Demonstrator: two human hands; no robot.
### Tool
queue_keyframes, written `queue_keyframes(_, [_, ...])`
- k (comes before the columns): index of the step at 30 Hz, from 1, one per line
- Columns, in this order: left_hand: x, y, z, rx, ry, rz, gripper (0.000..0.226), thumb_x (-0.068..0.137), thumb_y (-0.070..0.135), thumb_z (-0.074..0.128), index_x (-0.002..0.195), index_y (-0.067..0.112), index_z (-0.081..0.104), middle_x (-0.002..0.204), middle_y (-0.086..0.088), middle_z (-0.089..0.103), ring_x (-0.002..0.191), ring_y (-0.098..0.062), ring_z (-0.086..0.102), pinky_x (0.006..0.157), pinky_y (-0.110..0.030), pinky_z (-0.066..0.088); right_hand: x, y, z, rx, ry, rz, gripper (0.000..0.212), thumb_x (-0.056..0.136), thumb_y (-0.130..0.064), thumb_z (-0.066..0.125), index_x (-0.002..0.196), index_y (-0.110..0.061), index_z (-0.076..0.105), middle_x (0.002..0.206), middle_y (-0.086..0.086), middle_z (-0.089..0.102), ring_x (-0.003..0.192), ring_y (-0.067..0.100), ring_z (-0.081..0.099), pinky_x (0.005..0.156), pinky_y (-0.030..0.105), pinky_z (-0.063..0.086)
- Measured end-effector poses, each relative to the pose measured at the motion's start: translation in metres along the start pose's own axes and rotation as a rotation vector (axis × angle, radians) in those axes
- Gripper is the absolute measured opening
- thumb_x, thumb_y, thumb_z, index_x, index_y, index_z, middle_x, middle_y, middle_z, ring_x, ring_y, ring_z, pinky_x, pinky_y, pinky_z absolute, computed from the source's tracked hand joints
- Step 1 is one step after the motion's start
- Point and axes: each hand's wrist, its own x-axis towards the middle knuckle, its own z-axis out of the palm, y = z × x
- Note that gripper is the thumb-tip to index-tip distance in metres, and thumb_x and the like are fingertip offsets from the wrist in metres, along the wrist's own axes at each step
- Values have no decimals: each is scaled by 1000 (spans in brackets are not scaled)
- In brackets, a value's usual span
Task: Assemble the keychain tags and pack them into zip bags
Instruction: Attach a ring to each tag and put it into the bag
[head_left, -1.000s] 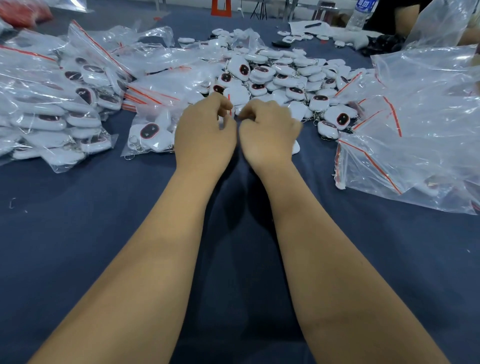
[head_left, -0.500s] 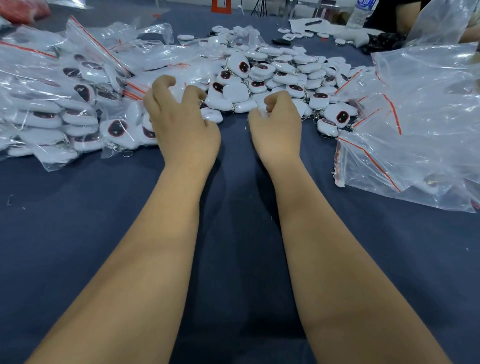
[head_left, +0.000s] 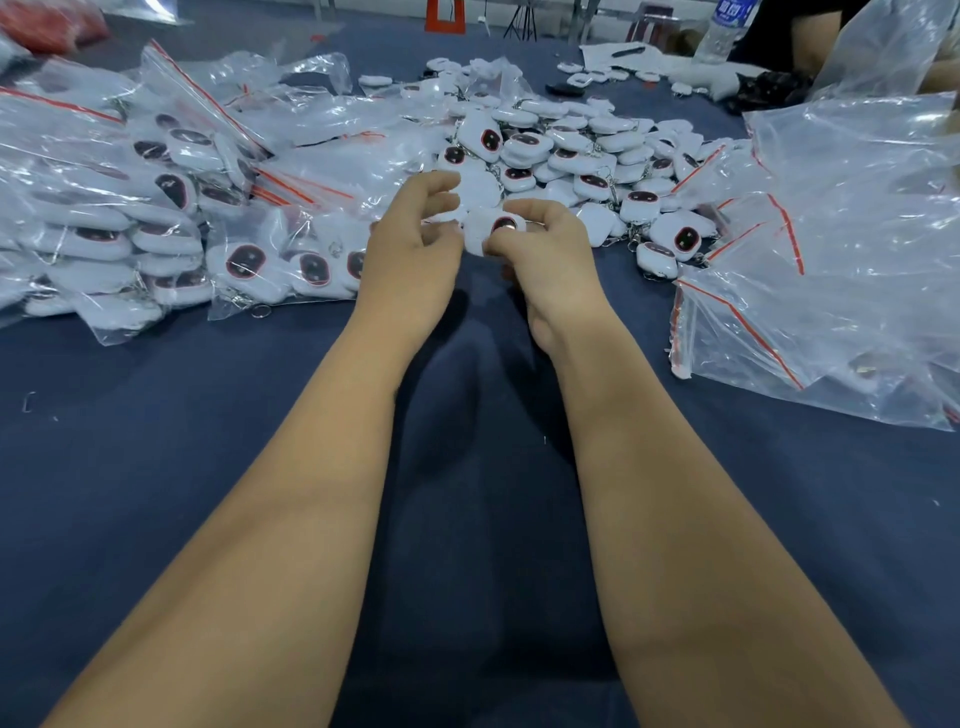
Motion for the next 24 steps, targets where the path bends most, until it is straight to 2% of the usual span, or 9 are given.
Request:
queue_keyframes(3, [1,-3,0,-11,-13,-34,43,91,4,50,122,35,54,112,2,63,84,-10,58,67,-17,47,-1,-1,-1,61,19,-32,28,81,7,63,102,-11,59,80,-2,65,68,5,59,57,13,45])
queue_keyframes(5, [2,-5,1,34,-12,-38,39,89,6,57,116,34,56,101,2,64,80,-10,59,64,-15,48,0,-1,-2,127,21,-48,28,82,9,62,103,-8,60,82,1,66,70,9,60,60,15,46])
queue_keyframes(8, [1,-5,2,46,-38,-69,29,84,2,58,96,27,66,80,3,67,73,-15,63,77,-33,58,0,-2,-1,137,-10,-70,32,86,10,57,114,-5,60,95,9,66,80,15,62,68,20,52])
queue_keyframes(10, [0,-4,2,26,-37,-120,28,81,0,57,84,25,68,72,2,71,73,-19,69,83,-43,59,-1,-1,0,111,-37,-80,34,87,12,53,115,-7,59,95,10,65,80,16,61,69,20,52])
queue_keyframes(12, [0,-4,2,10,-22,-163,24,80,1,56,85,19,70,75,-2,73,76,-22,72,83,-46,59,-2,-1,1,89,-69,-91,36,88,13,51,115,-10,58,89,6,64,72,12,60,63,18,51])
queue_keyframes(14, [1,-4,3,-3,8,-172,24,82,3,53,93,15,69,87,-5,74,82,-24,72,85,-45,58,-3,1,1,20,-101,-100,38,89,12,52,118,-12,57,84,4,63,67,8,60,63,18,49])
queue_keyframes(18, [1,-1,2,-65,66,-148,31,87,4,48,105,23,65,102,-2,66,90,-23,68,89,-46,56,-5,5,1,-173,-160,-110,34,90,6,56,110,-21,54,80,4,64,68,9,60,63,16,49])
queue_keyframes(21, [0,-2,1,-66,44,-172,34,84,5,51,108,25,65,102,-3,66,96,-26,68,93,-46,55,-5,7,1,-212,-171,-116,29,91,2,59,108,-21,54,78,1,65,70,8,60,64,15,49])
queue_keyframes(24, [1,-2,1,-34,23,-193,35,83,4,55,113,17,67,97,-4,70,87,-20,67,94,-44,54,-4,7,1,-208,-183,-112,29,90,5,58,104,-20,53,81,3,67,71,9,63,62,15,49])
